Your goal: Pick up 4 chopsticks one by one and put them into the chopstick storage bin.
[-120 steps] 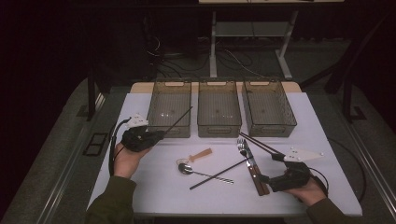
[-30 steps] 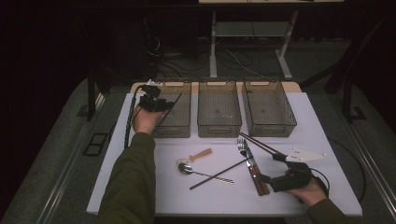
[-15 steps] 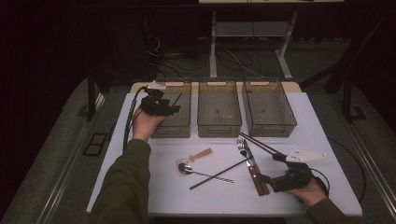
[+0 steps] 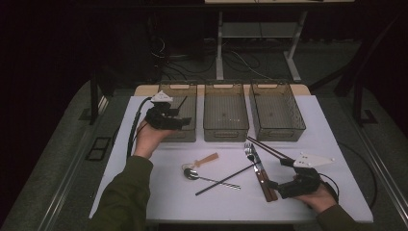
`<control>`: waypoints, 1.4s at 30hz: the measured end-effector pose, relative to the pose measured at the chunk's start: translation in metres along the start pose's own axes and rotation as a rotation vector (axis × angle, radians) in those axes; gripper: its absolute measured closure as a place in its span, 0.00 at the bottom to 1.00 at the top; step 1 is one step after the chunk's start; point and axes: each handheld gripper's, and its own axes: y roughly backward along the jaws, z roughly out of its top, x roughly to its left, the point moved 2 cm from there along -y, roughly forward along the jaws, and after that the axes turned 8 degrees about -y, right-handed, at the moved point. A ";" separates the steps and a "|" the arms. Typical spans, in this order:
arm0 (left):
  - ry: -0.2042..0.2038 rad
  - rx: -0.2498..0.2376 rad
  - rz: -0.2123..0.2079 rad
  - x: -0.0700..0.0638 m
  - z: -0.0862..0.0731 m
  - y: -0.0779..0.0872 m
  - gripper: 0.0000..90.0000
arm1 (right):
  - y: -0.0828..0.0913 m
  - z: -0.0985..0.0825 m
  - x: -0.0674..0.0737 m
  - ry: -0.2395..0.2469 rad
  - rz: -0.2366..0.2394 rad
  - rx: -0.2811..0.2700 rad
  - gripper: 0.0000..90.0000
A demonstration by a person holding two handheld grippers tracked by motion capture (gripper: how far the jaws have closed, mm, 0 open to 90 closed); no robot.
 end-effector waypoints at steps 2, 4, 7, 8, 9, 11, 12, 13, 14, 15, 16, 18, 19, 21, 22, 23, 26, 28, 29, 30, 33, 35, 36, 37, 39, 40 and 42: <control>-0.012 0.002 -0.009 -0.006 -0.003 0.000 0.36 | 0.000 0.000 -0.001 0.008 -0.004 0.001 0.00; -0.018 0.002 -0.022 -0.012 -0.006 -0.001 0.34 | -0.001 0.001 -0.002 0.015 0.000 0.007 0.00; -0.013 -0.009 -0.040 -0.020 -0.011 -0.002 0.34 | -0.001 0.000 -0.004 0.026 -0.007 0.009 0.00; -0.005 -0.014 -0.047 -0.023 -0.012 -0.003 0.33 | -0.001 0.000 -0.004 0.031 -0.008 0.010 0.00; -0.010 -0.012 -0.051 -0.025 -0.013 -0.004 0.32 | -0.001 0.001 -0.005 0.025 -0.001 0.011 0.00; -0.022 -0.010 -0.056 -0.031 -0.015 -0.005 0.32 | 0.000 0.001 -0.007 0.015 0.006 0.006 0.00; -0.025 -0.010 -0.058 -0.034 -0.016 -0.005 0.31 | 0.000 0.001 -0.007 0.013 0.007 0.003 0.00; -0.031 -0.009 -0.057 -0.036 -0.017 -0.005 0.31 | 0.001 0.001 -0.006 0.016 0.007 -0.001 0.00; -0.033 -0.012 -0.060 -0.038 -0.017 -0.005 0.30 | 0.001 0.001 -0.006 0.013 0.010 -0.002 0.00; -0.033 -0.015 -0.060 -0.041 -0.018 -0.005 0.30 | 0.000 0.001 -0.005 0.014 0.012 0.000 0.00; -0.036 -0.021 -0.063 -0.043 -0.019 -0.004 0.29 | 0.000 0.001 -0.005 0.015 0.010 0.003 0.00; -0.041 -0.033 -0.070 -0.049 -0.021 -0.003 0.29 | 0.000 0.001 -0.005 0.015 0.008 0.001 0.00; -0.043 -0.035 -0.072 -0.051 -0.022 -0.002 0.28 | 0.000 0.001 -0.005 0.012 0.007 -0.001 0.00; -0.056 -0.039 -0.076 -0.057 -0.025 -0.001 0.27 | 0.000 0.001 -0.004 0.010 0.005 0.000 0.00; -0.060 -0.035 -0.077 -0.059 -0.026 0.000 0.27 | 0.000 0.001 -0.005 0.009 0.004 -0.001 0.00; -0.063 -0.040 -0.078 -0.062 -0.028 0.000 0.26 | 0.000 0.001 -0.005 0.009 0.002 0.000 0.00; -0.074 -0.038 -0.091 -0.068 -0.033 0.000 0.25 | 0.001 0.001 -0.005 0.007 -0.003 -0.002 0.00; -0.084 -0.033 -0.095 -0.072 -0.036 0.000 0.24 | 0.001 0.001 -0.005 0.005 -0.003 -0.003 0.00; -0.086 -0.032 -0.098 -0.074 -0.038 -0.001 0.24 | 0.001 0.001 -0.005 0.005 -0.003 -0.003 0.00; -0.087 -0.029 -0.100 -0.077 -0.039 -0.001 0.24 | 0.001 0.001 -0.005 0.006 -0.003 -0.002 0.00; -0.097 -0.024 -0.105 -0.084 -0.042 -0.002 0.24 | 0.000 0.001 -0.004 0.009 -0.003 -0.001 0.00; -0.104 -0.025 -0.113 -0.088 -0.043 -0.003 0.24 | 0.000 0.001 -0.004 0.009 -0.002 -0.001 0.00; -0.101 -0.026 -0.117 -0.091 -0.044 -0.003 0.25 | 0.000 0.001 -0.004 0.008 -0.003 -0.001 0.00; -0.106 -0.028 -0.122 -0.093 -0.044 -0.003 0.25 | 0.000 0.001 -0.004 0.009 -0.003 -0.001 0.00; -0.118 -0.025 -0.128 -0.097 -0.046 -0.002 0.27 | 0.001 0.001 -0.004 0.007 -0.004 -0.002 0.00; -0.114 -0.026 -0.135 -0.100 -0.046 -0.002 0.27 | 0.001 0.001 -0.004 0.006 -0.004 -0.002 0.00; -0.118 -0.028 -0.147 -0.105 -0.048 -0.002 0.30 | 0.000 0.000 -0.004 0.008 -0.005 0.000 0.00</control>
